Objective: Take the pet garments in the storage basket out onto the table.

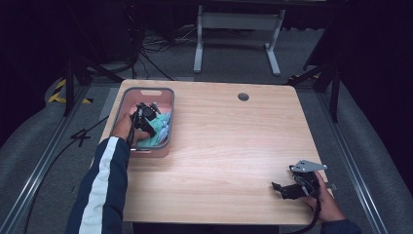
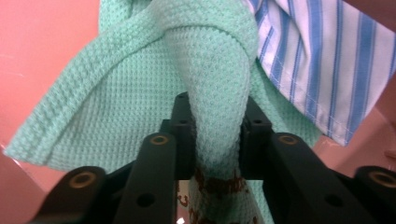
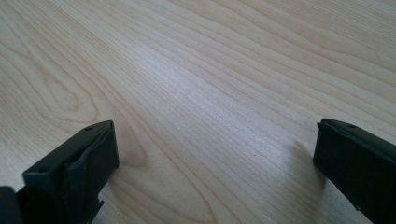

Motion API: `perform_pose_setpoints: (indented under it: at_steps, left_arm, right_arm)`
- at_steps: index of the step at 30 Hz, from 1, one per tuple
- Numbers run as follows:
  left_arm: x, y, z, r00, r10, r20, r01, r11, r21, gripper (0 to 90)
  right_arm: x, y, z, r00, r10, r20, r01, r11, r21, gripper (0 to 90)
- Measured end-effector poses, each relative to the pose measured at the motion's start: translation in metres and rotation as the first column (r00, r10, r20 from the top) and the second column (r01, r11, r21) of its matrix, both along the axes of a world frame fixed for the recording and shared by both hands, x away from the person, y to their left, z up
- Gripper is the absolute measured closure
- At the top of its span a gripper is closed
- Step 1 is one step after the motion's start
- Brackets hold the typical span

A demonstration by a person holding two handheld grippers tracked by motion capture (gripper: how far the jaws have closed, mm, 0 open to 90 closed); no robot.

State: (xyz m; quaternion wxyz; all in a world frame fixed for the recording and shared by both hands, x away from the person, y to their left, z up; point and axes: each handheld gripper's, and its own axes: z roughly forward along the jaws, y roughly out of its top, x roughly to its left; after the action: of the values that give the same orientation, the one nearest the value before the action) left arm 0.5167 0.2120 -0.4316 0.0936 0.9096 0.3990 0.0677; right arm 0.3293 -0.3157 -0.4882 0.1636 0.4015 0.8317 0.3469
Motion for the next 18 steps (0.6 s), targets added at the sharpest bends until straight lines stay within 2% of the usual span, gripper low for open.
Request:
perform_pose_setpoints:
  at_steps: [1,4,5,8,9,10,12,14,15,16,17,18]
  left_arm:
    - [-0.001,-0.001,0.002,0.9998,-0.018,0.007,0.018,0.9997,0.016,76.1]
    - [-0.004,0.001,0.008,0.9981,-0.020,0.059,0.020,0.9998,-0.005,79.0]
    - [-0.004,0.001,0.008,0.9981,-0.020,0.059,0.020,0.9998,-0.005,79.3]
    - [-0.009,0.006,0.018,0.9935,-0.001,0.114,0.005,0.9993,-0.036,79.8]
    - [-0.011,0.008,0.021,0.9913,-0.001,0.132,0.010,0.9978,-0.066,79.9]
    - [-0.015,0.011,0.027,0.9862,0.005,0.165,0.009,0.9965,-0.084,80.0]
    - [-0.017,0.013,0.031,0.9837,0.014,0.179,0.003,0.9952,-0.098,80.2]
    - [-0.024,0.017,0.039,0.9767,0.020,0.214,0.011,0.9895,-0.144,80.2]
    - [-0.026,0.018,0.042,0.9730,0.017,0.230,0.018,0.9888,-0.148,80.3]
    - [-0.029,0.020,0.045,0.9695,0.027,0.244,0.015,0.9856,-0.168,80.3]
    - [-0.036,0.024,0.052,0.9593,0.039,0.280,0.021,0.9777,-0.209,80.3]
    - [-0.036,0.024,0.052,0.9593,0.039,0.280,0.021,0.9777,-0.209,80.3]
  right_arm:
    - [0.000,0.000,0.000,1.0000,0.000,0.000,0.000,1.0000,0.000,0.3]
    - [0.000,0.000,0.000,1.0000,0.000,0.000,0.000,1.0000,0.000,0.3]
    - [0.000,0.000,0.000,1.0000,0.000,0.000,0.000,1.0000,0.000,0.3]
    - [0.000,0.000,0.000,1.0000,0.000,0.000,0.000,1.0000,0.000,0.3]
    - [0.000,0.000,0.000,1.0000,0.000,0.000,0.000,1.0000,0.000,0.3]
    - [0.000,0.000,0.000,1.0000,0.000,0.000,0.000,1.0000,0.000,0.3]
    - [0.000,0.000,0.000,1.0000,0.000,0.000,0.000,1.0000,0.000,0.3]
    - [0.000,0.000,0.000,1.0000,0.000,0.000,0.000,1.0000,0.000,0.3]
    - [0.000,0.000,0.000,1.0000,0.000,0.000,0.000,1.0000,0.000,0.3]
    - [0.000,0.000,0.000,1.0000,0.000,0.000,0.000,1.0000,0.000,0.3]
    - [0.000,0.000,0.000,1.0000,0.000,0.000,0.000,1.0000,-0.001,0.3]
    - [0.000,0.000,0.000,1.0000,0.000,0.000,0.000,1.0000,-0.001,0.3]
